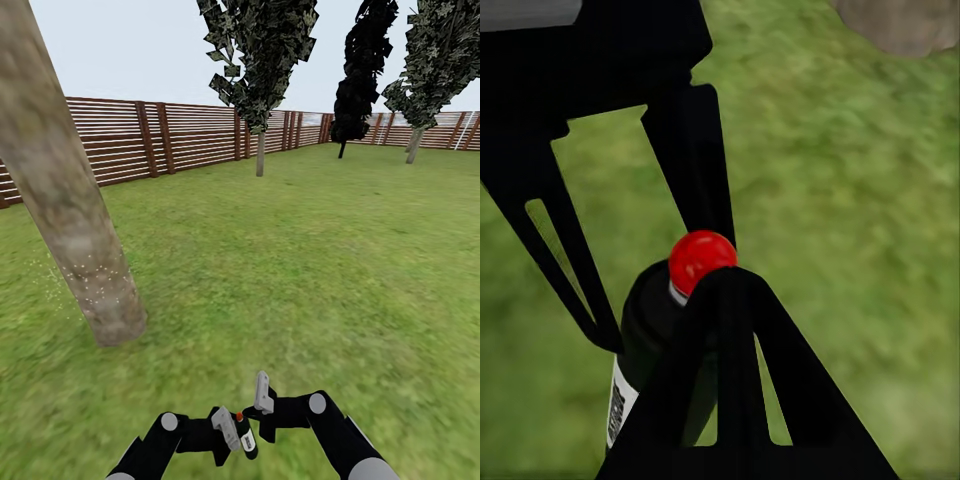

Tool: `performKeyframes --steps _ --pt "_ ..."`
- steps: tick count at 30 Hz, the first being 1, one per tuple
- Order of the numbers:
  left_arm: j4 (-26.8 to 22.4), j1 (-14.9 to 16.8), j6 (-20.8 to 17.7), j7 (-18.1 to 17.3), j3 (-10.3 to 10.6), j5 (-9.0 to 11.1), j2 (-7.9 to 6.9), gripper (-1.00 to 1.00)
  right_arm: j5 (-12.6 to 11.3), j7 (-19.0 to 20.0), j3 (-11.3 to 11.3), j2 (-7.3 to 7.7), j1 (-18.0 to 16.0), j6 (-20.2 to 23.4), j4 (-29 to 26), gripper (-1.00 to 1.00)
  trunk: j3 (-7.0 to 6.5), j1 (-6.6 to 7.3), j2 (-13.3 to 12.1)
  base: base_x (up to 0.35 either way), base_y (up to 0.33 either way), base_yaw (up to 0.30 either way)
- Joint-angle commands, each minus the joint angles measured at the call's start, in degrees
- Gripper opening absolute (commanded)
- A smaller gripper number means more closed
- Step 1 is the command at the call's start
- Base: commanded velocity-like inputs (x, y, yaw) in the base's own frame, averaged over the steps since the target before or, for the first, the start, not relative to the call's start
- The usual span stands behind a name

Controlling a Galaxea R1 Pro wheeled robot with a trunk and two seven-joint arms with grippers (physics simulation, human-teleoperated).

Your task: In the garden, pick up the pesticide atomizer on the floor and spray pesticide onto both trees until each tree trunk is fully covered.

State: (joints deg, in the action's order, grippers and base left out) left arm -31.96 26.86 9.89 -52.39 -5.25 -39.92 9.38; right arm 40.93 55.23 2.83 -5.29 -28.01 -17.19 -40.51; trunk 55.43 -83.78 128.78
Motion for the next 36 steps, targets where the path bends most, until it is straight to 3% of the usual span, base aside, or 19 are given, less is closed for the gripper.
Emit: performKeyframes --steps 1,5,10,12,16,17,18,20,21,22,23,24,25,28,29,31,33,35,36 --pt "0.0 0.0 0.5 -0.3 -0.5 -0.5 0.10 -1.00 0.5 0.1 -0.1 0.00 0.0 -0.3 0.0 -1.00 0.05 0.01 0.0 0.000 0.000 0.000" --pt "0.0 0.0 0.5 -0.3 -0.5 -0.6 -0.02 -1.00 0.5 0.1 -0.1 0.02 0.0 -0.3 -0.1 -1.00 0.05 0.01 0.0 0.000 0.000 0.000" --pt "0.2 -0.1 0.4 0.1 -0.2 -1.2 -1.28 -1.00 0.5 0.1 -0.1 0.03 0.0 -0.3 -0.1 -1.00 0.05 0.01 0.0 0.000 0.000 0.000" --pt "1.7 -0.1 0.4 0.1 -0.2 -1.9 -3.62 -1.00 0.5 0.1 -0.1 0.03 0.0 -0.3 -0.1 -1.00 0.05 0.01 0.0 0.000 0.000 0.000" --pt "3.7 -0.2 0.4 0.7 -0.2 -2.3 -9.75 -1.00 0.5 0.1 -0.2 0.09 0.0 -0.3 -0.1 -1.00 0.05 0.01 0.0 0.000 0.000 0.000" --pt "3.7 -0.2 0.4 0.8 -0.2 -2.6 -11.53 -1.00 0.5 0.1 -0.2 0.56 0.0 -0.4 0.0 1.00 0.05 0.01 0.0 0.000 0.000 0.000" --pt "3.7 -0.2 0.4 0.9 -0.2 -2.8 -13.59 -1.00 0.4 0.0 -0.3 1.51 0.0 -0.4 0.1 1.00 0.05 0.01 0.0 0.000 0.000 0.000" --pt "3.7 -0.2 0.3 1.1 -0.7 -2.6 -15.37 -1.00 0.3 -0.5 -0.6 2.54 0.1 -0.4 0.3 1.00 0.05 0.01 0.0 0.000 0.000 0.000" --pt "3.7 -0.2 0.2 2.2 -1.0 -2.3 -16.42 -1.00 0.2 -1.5 -1.5 3.92 0.1 -0.5 1.2 1.00 0.05 0.01 0.0 0.000 0.000 0.000" --pt "3.7 -0.2 0.1 4.2 -2.0 -1.7 -17.25 -1.00 0.1 -3.8 -3.2 5.32 0.2 -0.5 3.9 1.00 0.05 0.01 0.0 0.000 0.000 0.000" --pt "4.1 -0.3 0.1 7.2 -4.1 -0.3 -17.70 -1.00 0.0 -8.3 -6.6 6.37 0.2 -0.6 8.6 1.00 0.05 0.01 0.0 0.000 0.000 0.000" --pt "5.7 -0.3 0.1 10.9 -7.8 1.8 -17.91 -1.00 0.0 -15.4 -11.7 7.31 0.2 -0.8 14.8 1.00 0.05 0.01 0.0 0.000 0.000 0.000" --pt "7.7 -0.3 0.2 13.8 -11.0 3.6 -17.95 -1.00 -0.1 -21.2 -15.0 7.82 0.3 -1.2 18.9 1.00 0.05 0.01 0.0 0.000 0.000 0.000" --pt "13.0 -0.4 0.7 24.7 -21.7 9.9 -17.87 -1.00 -0.2 -42.7 -22.2 9.06 0.4 -5.2 28.7 1.00 0.05 0.01 0.0 0.000 0.000 0.000" --pt "14.6 -0.9 2.6 28.0 -23.9 11.6 -17.85 -1.00 -0.2 -51.0 -23.4 9.13 0.7 -7.8 31.2 1.00 0.05 0.01 0.0 0.000 0.000 0.000" --pt "16.3 -2.9 11.1 36.2 -26.6 15.1 -17.59 -1.00 -0.3 -67.1 -24.3 9.15 1.6 -16.3 35.9 1.00 0.05 0.01 0.0 0.000 0.000 0.000" --pt "18.3 -4.6 14.8 42.2 -27.1 17.4 -17.43 -1.00 -0.8 -73.5 -24.5 9.11 2.2 -19.7 37.6 1.00 0.05 0.01 0.0 0.000 0.000 0.000" --pt "21.3 -5.3 17.1 46.3 -27.4 18.8 -17.39 -1.00 -3.0 -76.4 -24.6 9.00 2.5 -21.1 38.3 1.00 0.05 0.01 0.0 0.000 0.000 0.000" --pt "21.7 -5.4 17.5 46.7 -27.4 19.0 -17.39 -1.00 -3.4 -76.7 -24.6 8.93 2.6 -21.2 38.4 1.00 0.05 0.01 0.0 0.000 0.000 0.000"
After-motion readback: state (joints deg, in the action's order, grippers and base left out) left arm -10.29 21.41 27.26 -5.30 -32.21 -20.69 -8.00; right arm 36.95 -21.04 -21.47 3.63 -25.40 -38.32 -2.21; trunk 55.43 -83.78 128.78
